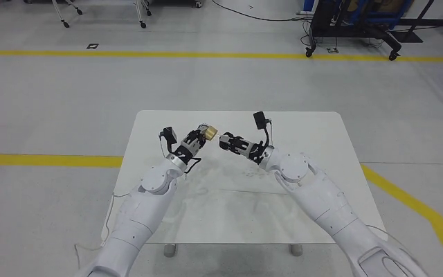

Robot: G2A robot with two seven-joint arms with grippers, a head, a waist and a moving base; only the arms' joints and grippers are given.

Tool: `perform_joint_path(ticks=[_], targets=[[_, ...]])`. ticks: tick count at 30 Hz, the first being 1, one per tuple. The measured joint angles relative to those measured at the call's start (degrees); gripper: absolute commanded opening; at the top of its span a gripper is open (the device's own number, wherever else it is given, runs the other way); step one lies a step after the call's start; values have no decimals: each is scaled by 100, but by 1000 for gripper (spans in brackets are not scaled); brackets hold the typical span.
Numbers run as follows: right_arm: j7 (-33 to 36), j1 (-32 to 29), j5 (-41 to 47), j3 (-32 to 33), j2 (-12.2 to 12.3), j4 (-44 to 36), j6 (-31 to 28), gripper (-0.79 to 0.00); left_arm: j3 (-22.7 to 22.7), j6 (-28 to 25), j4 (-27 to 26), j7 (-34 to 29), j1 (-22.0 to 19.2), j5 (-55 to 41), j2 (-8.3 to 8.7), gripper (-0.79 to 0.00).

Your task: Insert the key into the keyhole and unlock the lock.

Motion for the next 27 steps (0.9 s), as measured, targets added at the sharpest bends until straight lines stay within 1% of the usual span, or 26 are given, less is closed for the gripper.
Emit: perform_joint_path(ticks=[7, 17, 27], targets=[[44, 27, -45, -10, -48, 34, 35, -785, 55, 34, 20, -46, -31, 32, -40, -785], [77, 31, -143, 26, -98, 61, 36, -785, 20, 1, 78, -94, -68, 39, -73, -785], [-6, 44, -559, 11, -134, -1, 125, -785, 12, 27, 58, -153, -57, 192, -88, -785]])
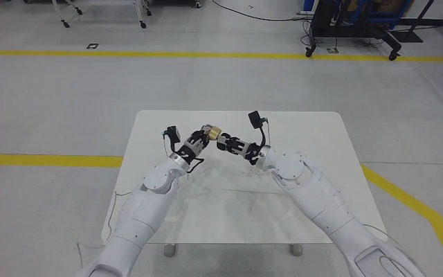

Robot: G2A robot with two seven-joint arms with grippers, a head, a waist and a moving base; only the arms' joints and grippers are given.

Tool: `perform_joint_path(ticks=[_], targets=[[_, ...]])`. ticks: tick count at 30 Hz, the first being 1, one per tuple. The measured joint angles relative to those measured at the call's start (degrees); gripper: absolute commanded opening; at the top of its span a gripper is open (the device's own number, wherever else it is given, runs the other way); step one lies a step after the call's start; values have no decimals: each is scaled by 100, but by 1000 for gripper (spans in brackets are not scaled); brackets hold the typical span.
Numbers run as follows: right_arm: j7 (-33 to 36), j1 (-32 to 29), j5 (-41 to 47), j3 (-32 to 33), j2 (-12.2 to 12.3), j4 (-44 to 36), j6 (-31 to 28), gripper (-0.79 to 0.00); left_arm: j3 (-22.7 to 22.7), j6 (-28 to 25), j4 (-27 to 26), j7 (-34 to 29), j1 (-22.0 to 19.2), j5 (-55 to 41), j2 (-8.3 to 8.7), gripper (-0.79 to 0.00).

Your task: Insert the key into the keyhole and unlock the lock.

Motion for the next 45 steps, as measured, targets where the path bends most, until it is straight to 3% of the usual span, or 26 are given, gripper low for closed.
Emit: perform_joint_path(ticks=[16, 18, 20, 22, 24, 27, 45], targets=[[-83, -41, -382, 99, -37, -74, 51, -782, -63, 147, -68, -46, 22, 123, -15, -785], [-79, -61, -406, 116, -40, -88, 63, -406, -71, 170, -78, -61, 26, 126, -17, -785], [-60, -75, -420, 131, -44, -99, 77, -305, -76, 171, -85, -69, 33, 124, -20, -785], [-44, -84, -431, 145, -47, -107, 83, -320, -80, 163, -88, -75, 37, 120, -24, -785], [-34, -96, -440, 161, -51, -115, 85, -394, -84, 157, -85, -79, 40, 122, -29, -785], [-18, -118, -445, 186, -56, -127, 90, -443, -92, 170, -79, -80, 43, 125, -34, -785], [67, -261, -392, 418, -66, -163, 43, -416, -140, 196, -69, -10, 54, 166, -67, -785]])
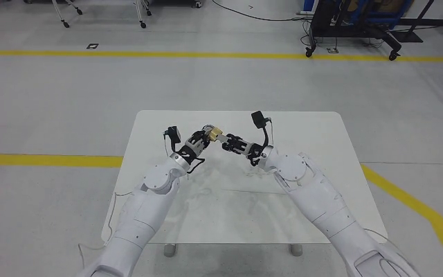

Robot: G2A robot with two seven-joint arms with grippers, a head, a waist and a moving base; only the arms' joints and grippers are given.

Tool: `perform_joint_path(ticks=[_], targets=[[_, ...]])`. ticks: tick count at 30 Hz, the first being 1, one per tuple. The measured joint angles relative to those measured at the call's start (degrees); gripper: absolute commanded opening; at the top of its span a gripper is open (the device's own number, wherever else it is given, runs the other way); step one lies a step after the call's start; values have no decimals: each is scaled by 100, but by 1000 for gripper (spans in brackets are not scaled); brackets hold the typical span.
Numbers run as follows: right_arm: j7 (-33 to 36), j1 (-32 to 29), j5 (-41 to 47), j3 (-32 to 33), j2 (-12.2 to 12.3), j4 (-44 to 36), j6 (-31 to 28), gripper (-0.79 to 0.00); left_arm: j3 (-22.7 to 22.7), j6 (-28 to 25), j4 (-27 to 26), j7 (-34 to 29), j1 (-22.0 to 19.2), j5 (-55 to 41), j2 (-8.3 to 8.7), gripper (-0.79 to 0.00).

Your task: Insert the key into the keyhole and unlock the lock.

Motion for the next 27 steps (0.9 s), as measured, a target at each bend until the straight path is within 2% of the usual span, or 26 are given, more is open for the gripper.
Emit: perform_joint_path(ticks=[3, 6, 8, 9, 22, 23, 24, 25, 27], targets=[[47, -65, 19, 77, 15, -54, 7, -416, -24, -8, -9, 19, 10, 19, 0, -785], [130, -126, 43, 115, 23, -111, 41, -483, -42, -14, -26, 31, 27, 25, -2, -785], [175, -151, 64, 125, 23, -126, 58, -702, -49, -14, -37, 27, 36, 23, -4, -785], [178, -157, 73, 128, 21, -128, 60, -785, -50, -18, -44, 23, 41, 23, -5, -785], [106, -99, 105, 95, -41, -115, -10, -785, -90, 14, -201, -58, 130, 118, -1, -785], [98, -86, 100, 89, -47, -107, -14, -745, -88, 19, -222, -58, 134, 152, 0, -785], [90, -78, 101, 89, -52, -101, -18, -286, -90, 19, -240, -55, 139, 162, 0, -785], [82, -76, 121, 96, -56, -96, -27, 0, -98, 16, -257, -48, 145, 163, 0, -785], [103, -93, 257, 134, -62, -82, -49, 0, -134, -7, -293, -40, 164, 121, 1, -785]])
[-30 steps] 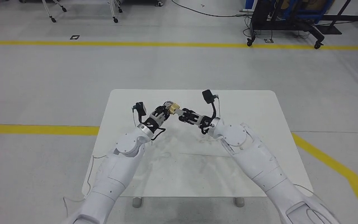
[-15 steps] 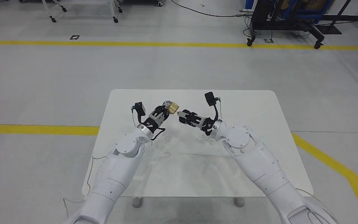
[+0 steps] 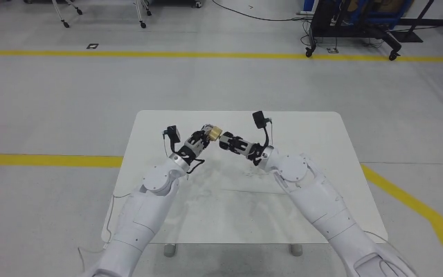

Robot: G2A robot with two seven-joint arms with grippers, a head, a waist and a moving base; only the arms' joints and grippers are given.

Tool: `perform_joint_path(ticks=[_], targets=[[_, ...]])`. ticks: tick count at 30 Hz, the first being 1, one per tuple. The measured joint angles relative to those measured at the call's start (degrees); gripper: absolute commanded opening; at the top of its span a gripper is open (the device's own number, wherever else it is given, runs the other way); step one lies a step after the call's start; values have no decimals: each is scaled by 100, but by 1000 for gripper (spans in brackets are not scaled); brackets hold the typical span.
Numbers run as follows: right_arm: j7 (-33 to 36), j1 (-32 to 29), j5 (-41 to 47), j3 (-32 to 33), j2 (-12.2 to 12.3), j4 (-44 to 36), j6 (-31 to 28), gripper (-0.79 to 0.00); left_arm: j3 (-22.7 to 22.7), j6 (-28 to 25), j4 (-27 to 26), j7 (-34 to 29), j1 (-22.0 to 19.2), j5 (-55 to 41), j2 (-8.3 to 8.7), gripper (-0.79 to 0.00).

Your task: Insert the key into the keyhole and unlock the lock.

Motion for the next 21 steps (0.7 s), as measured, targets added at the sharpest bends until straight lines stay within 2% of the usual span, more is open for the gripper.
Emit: perform_joint_path(ticks=[7, 13, 15, 16, 18, 19, 21], targets=[[11, -5, 30, 10, 1, 2, -4, 0, -114, -10, -56, -59, 78, -53, 22, -785], [-35, -104, 231, 85, -3, -75, 4, 0, -172, 24, -24, -243, 140, -582, -4, -785], [160, -262, 863, 230, -5, -194, 16, -234, -176, 15, 47, -330, 109, -752, -20, -785], [295, -324, 1170, 303, -2, -222, -2, -394, -165, 1, 88, -375, 86, -839, -31, -785], [583, -438, 1771, 451, 7, -221, -6, -499, -103, -54, 193, -513, 9, -1038, -68, -785], [688, -476, 1985, 498, 10, -211, 13, -579, -70, -87, 245, -582, -28, -1147, -89, -785], [974, -541, 2452, 576, 11, -183, 94, -665, 16, -165, 379, -730, -121, -1332, -134, -785]])
